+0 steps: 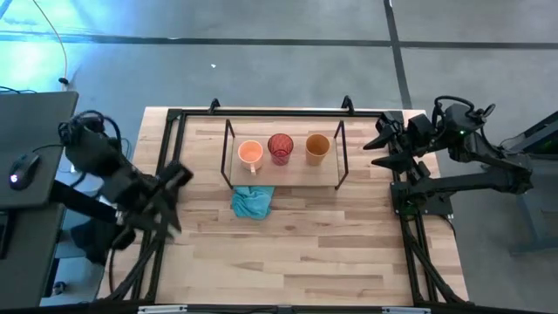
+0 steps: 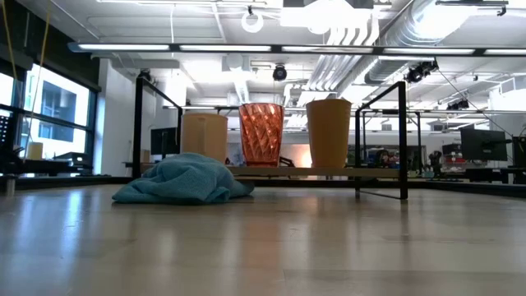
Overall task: Stack small to large cups/mugs on shelf
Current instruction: Return to Home Position
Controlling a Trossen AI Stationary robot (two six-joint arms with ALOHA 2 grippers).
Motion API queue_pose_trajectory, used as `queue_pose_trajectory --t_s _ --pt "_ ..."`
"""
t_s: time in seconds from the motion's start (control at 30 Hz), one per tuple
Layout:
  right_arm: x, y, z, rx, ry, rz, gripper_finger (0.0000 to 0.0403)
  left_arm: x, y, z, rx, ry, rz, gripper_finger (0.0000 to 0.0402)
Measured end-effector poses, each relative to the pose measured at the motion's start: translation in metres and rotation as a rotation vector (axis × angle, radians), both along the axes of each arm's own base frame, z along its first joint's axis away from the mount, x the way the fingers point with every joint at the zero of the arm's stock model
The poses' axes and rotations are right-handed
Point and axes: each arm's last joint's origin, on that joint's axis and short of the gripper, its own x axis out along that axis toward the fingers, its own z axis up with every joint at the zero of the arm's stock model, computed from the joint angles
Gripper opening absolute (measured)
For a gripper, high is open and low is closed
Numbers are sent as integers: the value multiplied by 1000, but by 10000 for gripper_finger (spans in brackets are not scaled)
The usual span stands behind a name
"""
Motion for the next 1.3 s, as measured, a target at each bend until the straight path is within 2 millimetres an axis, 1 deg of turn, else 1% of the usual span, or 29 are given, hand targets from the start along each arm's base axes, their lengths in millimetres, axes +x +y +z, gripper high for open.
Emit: queue_pose_trajectory --t_s 0.13,0.27,0.53,0.73,0.87,1.17,1.3 --pt "1 0 0 -8 -1 -1 177 -9 22 -10 -38 -17 93 55" --pt "2 0 -1 -24 -4 -4 177 -15 38 -19 -48 -13 165 55" --pt "4 -1 -1 -41 -3 -8 177 -32 59 -35 -64 -7 260 55" --pt "7 -1 -2 -39 4 -8 177 -51 72 -48 -94 -22 315 55" --pt "9 -1 -3 -39 8 -8 177 -68 81 -60 -120 -38 387 55" --pt "19 -3 -5 -42 17 -11 177 -109 95 -94 -191 -93 558 55" --pt "25 -4 -6 -44 18 -12 177 -127 100 -107 -221 -128 591 55"
